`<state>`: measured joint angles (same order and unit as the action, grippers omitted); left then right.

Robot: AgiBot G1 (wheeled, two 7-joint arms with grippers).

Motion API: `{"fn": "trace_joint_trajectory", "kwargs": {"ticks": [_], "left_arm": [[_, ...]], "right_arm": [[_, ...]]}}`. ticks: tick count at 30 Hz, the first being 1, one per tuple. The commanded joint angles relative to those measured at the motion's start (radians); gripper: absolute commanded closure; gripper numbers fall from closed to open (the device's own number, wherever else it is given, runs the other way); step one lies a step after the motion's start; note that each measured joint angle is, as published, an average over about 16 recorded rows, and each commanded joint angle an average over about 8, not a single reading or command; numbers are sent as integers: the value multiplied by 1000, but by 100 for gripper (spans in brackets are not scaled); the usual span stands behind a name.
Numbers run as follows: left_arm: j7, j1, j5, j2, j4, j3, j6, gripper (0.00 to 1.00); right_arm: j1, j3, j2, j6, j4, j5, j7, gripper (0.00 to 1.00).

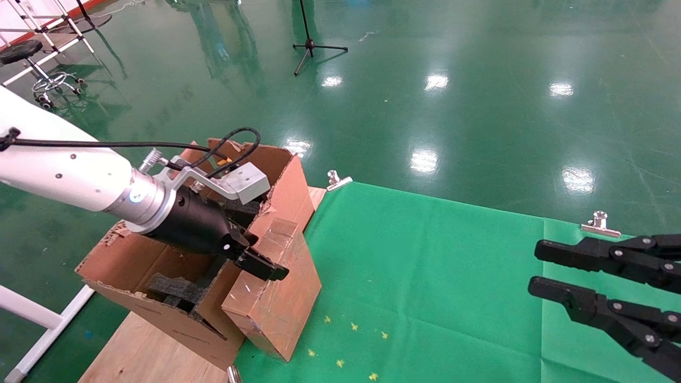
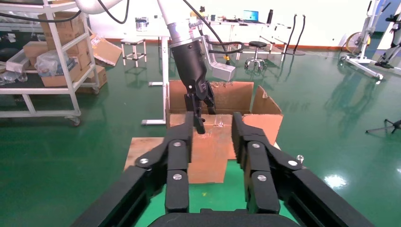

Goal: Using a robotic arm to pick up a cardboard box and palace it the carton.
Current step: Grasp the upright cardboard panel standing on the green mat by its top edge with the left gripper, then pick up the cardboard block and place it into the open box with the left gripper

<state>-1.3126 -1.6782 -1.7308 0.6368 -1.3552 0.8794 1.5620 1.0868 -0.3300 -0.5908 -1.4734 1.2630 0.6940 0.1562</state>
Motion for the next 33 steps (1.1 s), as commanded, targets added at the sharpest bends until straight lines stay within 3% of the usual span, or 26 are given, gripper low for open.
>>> {"fn": "trace_joint_trajectory", "kwargs": {"ticks": [1,23,33], "left_arm": [[-1,1,1,0,0,-2,0,100],[50,-22,-3,-7,26,-7,-30,100],[148,-149,83,-69,58,-110,-76,100]], "right_arm": [[0,0,0,0,0,0,0,0],[0,0,0,0,0,0,0,0],[0,0,0,0,0,0,0,0]]}}
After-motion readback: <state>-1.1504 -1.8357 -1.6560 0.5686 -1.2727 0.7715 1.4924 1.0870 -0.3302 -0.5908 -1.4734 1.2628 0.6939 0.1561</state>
